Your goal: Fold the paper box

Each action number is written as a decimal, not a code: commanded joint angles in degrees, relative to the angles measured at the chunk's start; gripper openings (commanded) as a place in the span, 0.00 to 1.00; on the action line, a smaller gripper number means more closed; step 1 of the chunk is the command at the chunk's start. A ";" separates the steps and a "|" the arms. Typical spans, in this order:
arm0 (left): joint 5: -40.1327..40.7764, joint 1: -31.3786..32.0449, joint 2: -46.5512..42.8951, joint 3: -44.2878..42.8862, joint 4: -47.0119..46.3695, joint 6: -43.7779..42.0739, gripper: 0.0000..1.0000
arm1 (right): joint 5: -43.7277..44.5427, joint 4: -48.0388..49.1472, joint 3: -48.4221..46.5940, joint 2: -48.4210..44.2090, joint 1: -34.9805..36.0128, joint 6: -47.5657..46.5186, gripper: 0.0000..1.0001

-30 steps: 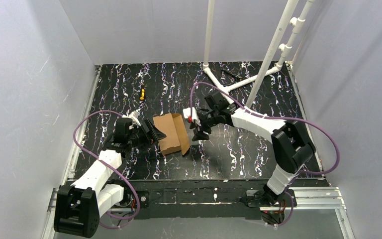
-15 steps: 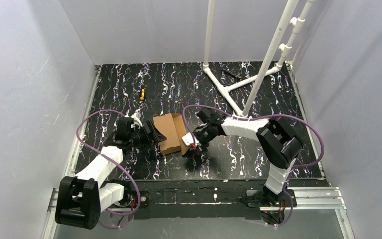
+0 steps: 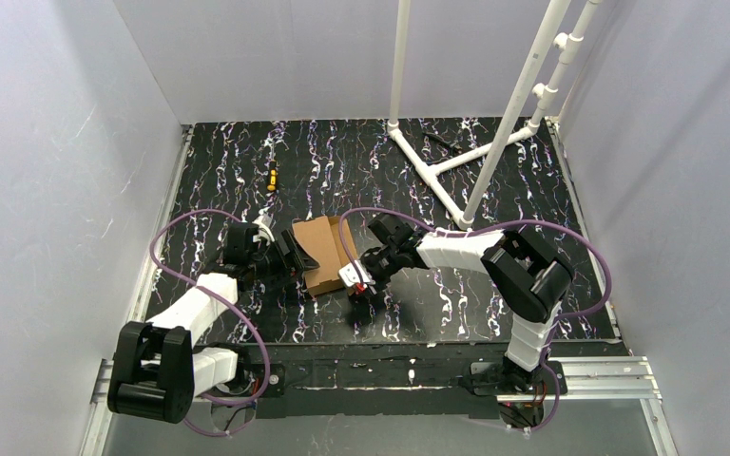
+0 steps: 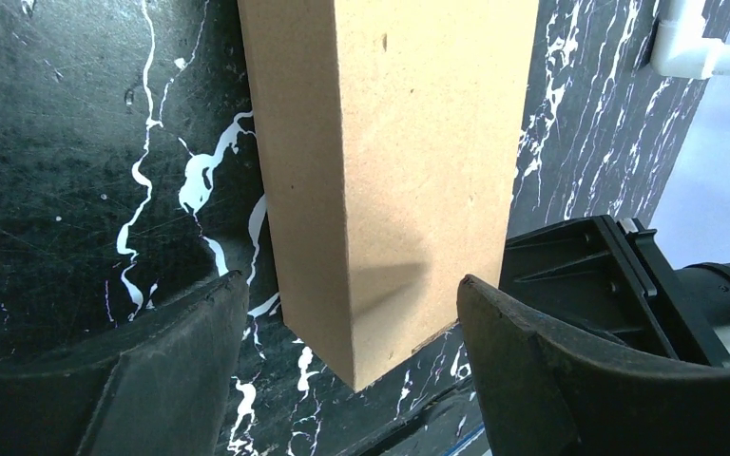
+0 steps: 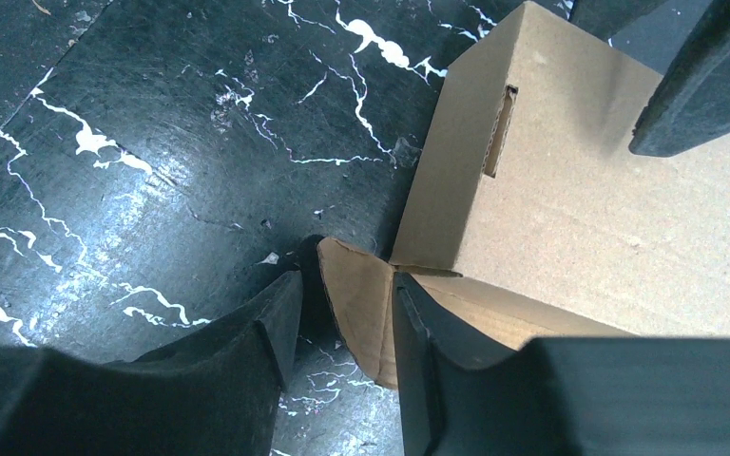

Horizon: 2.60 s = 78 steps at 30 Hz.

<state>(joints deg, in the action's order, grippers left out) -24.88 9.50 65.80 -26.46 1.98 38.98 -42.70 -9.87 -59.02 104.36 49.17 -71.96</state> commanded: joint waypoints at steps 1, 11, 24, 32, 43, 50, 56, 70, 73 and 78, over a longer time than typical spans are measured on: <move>0.11 -0.31 0.85 -2.45 0.43 -0.92 0.79 | -0.74 2.16 0.69 0.05 0.14 0.60 0.45; 1.68 -0.27 2.32 -3.07 1.41 -1.12 0.74 | -0.45 4.08 0.71 0.31 0.14 4.79 0.34; 2.47 -0.29 4.03 -2.98 1.52 -0.82 0.62 | 0.56 6.93 0.91 0.89 0.07 11.42 0.19; 3.17 -0.27 5.30 -3.02 1.49 -0.86 0.51 | 0.48 6.67 0.90 1.44 -0.92 14.04 0.09; 3.44 -0.27 6.43 -3.19 1.49 -0.84 0.48 | -1.15 5.60 0.75 2.40 -2.67 15.69 0.03; 3.05 -0.22 7.36 -3.40 1.16 -0.93 0.48 | -2.72 4.70 -0.57 4.01 -3.28 18.60 0.01; 3.09 -0.27 7.55 -3.68 1.67 -1.19 0.48 | -4.23 4.41 -1.54 5.45 -3.91 21.75 0.01; 3.26 -0.44 9.17 -3.88 1.63 -1.19 0.47 | -7.61 5.31 -1.32 7.86 -5.07 24.98 0.01; 3.22 -0.53 9.24 -3.90 1.60 -1.18 0.47 | -8.26 5.39 -1.19 8.24 -5.47 25.16 0.01; 3.00 -0.71 9.46 -4.05 1.61 -1.28 0.47 | -9.00 5.91 -0.57 8.61 -6.11 25.92 0.01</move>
<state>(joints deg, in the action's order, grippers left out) -25.08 9.41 73.82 -30.28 1.26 39.20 -53.15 -0.56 -60.42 110.32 43.20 -47.48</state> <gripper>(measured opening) 0.475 0.065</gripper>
